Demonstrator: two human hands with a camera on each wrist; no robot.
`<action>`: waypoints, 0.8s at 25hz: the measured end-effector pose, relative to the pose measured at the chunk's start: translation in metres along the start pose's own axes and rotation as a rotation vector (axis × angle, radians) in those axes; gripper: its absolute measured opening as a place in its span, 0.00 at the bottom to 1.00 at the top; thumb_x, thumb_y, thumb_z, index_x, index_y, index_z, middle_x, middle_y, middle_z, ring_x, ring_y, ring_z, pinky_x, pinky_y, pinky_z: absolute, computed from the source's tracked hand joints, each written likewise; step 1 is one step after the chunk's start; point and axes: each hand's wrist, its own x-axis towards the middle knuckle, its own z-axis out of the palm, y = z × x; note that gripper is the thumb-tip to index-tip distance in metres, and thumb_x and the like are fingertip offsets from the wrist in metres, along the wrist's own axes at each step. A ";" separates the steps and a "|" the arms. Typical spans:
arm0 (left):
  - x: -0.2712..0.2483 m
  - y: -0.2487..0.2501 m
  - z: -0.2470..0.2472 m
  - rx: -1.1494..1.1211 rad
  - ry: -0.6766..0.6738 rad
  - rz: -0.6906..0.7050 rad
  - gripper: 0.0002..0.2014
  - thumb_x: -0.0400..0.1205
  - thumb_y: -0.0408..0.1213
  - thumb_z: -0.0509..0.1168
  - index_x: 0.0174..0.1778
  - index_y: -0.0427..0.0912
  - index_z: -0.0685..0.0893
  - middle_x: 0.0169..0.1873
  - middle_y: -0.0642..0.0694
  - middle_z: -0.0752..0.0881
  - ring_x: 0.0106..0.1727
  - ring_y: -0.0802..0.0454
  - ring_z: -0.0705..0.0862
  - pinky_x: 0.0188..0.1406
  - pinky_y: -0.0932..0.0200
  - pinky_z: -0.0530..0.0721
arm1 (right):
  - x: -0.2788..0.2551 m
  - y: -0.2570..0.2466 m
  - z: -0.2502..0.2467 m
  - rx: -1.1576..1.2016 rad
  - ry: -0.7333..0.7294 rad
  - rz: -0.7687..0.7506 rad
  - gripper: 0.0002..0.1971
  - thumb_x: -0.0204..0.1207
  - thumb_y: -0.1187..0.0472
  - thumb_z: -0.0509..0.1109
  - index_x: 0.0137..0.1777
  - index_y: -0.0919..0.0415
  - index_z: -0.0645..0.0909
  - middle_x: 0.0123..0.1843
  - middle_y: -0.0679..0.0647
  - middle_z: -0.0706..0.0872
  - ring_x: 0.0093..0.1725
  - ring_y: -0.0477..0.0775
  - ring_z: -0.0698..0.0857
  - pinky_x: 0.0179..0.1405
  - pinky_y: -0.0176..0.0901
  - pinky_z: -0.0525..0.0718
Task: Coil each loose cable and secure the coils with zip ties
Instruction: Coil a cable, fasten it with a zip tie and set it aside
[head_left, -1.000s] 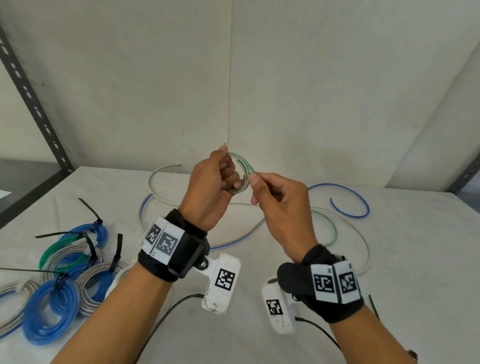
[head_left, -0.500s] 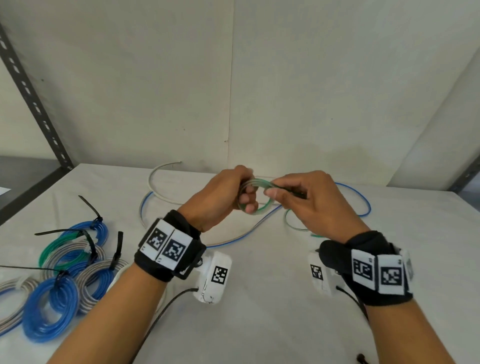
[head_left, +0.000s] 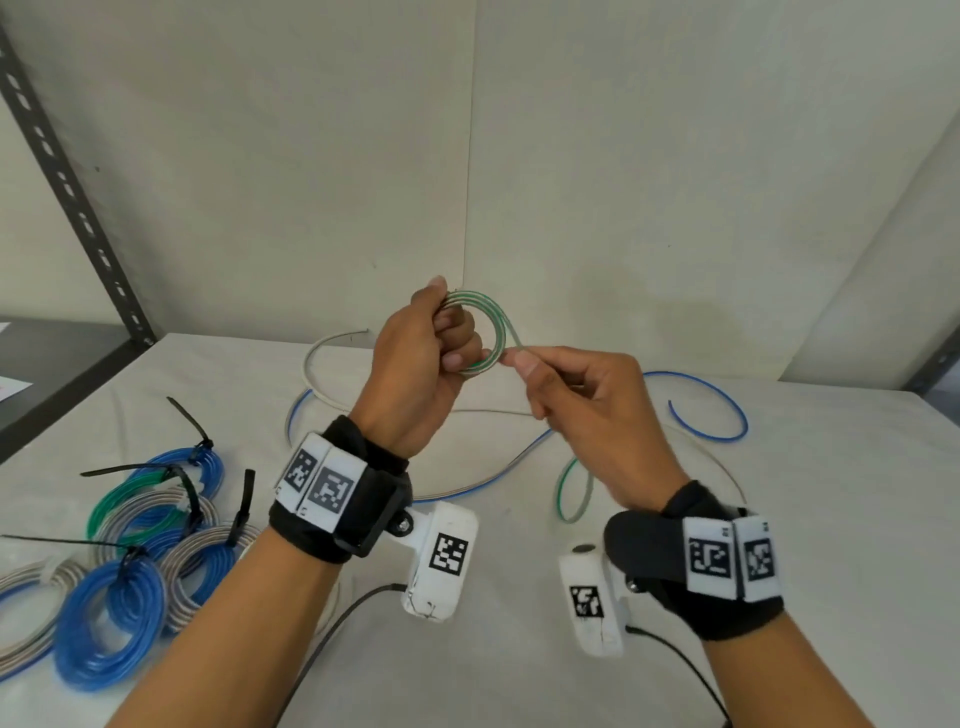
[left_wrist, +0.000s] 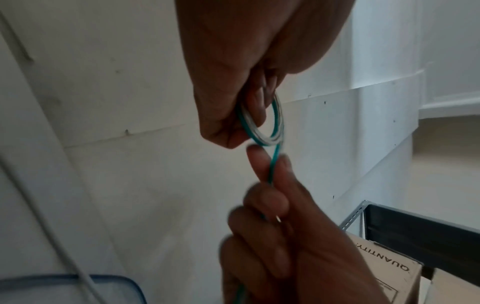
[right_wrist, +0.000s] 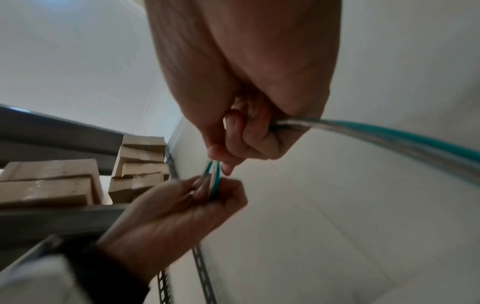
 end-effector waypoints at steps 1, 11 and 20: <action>0.000 -0.002 0.001 -0.044 0.011 0.013 0.21 0.93 0.42 0.50 0.31 0.47 0.61 0.21 0.53 0.59 0.23 0.55 0.57 0.29 0.61 0.61 | -0.002 0.000 0.010 0.000 0.020 -0.017 0.09 0.84 0.58 0.71 0.53 0.57 0.92 0.26 0.45 0.78 0.27 0.43 0.71 0.31 0.33 0.72; -0.007 -0.022 0.014 -0.062 0.021 0.046 0.23 0.93 0.43 0.48 0.30 0.45 0.64 0.21 0.51 0.61 0.24 0.54 0.60 0.29 0.61 0.67 | -0.004 0.006 0.022 0.066 0.221 -0.021 0.09 0.82 0.58 0.73 0.49 0.63 0.92 0.26 0.47 0.79 0.27 0.42 0.73 0.32 0.33 0.73; -0.007 -0.014 -0.005 0.658 -0.220 -0.121 0.20 0.92 0.41 0.55 0.34 0.40 0.75 0.25 0.52 0.71 0.25 0.56 0.70 0.51 0.48 0.87 | 0.003 -0.008 -0.030 -0.423 -0.193 -0.076 0.09 0.82 0.57 0.74 0.42 0.59 0.90 0.27 0.50 0.82 0.25 0.40 0.78 0.29 0.25 0.71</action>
